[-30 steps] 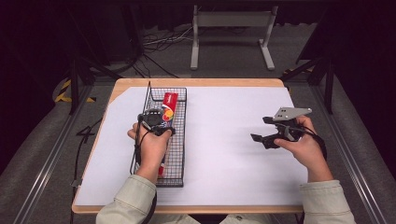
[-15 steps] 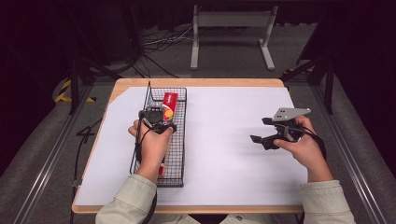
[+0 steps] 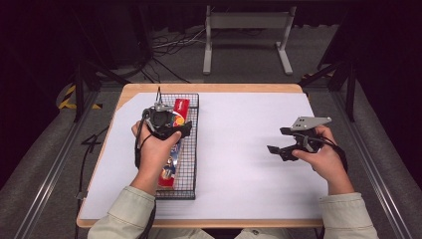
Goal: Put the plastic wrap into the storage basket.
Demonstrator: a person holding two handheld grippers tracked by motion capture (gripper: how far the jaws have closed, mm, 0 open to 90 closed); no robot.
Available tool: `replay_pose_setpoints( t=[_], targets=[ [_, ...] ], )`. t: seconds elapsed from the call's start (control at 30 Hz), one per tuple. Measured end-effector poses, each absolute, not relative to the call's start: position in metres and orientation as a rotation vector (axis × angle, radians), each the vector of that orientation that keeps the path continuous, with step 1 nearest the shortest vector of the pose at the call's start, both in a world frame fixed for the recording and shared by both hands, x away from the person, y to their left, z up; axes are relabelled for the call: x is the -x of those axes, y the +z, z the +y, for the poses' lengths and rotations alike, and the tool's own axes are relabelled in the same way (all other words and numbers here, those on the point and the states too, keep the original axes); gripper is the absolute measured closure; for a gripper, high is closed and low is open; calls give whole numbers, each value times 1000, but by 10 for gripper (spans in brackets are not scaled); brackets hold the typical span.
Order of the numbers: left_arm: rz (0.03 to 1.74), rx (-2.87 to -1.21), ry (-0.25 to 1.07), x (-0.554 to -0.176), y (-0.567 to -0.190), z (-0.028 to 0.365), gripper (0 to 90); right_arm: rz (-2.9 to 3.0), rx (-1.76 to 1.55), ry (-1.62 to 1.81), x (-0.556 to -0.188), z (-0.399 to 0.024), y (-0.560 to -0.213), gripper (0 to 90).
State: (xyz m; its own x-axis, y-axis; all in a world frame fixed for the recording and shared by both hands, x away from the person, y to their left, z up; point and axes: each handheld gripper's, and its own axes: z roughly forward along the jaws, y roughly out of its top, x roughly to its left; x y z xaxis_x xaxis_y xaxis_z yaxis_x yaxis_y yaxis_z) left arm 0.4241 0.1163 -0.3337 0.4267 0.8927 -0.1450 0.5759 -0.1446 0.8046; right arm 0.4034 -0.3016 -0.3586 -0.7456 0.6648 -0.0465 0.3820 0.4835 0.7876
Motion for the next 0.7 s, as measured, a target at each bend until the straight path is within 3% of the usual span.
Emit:
replay_pose_setpoints(
  t=[0.23,0.7],
  targets=[
    [1090,-1871,477,-420,-327,145,206,2370,-911,1164,-403,-311,-360,158],
    [974,-1865,467,-435,-314,202,194,2348,-958,1182,-402,-327,-364,157]
  ],
)
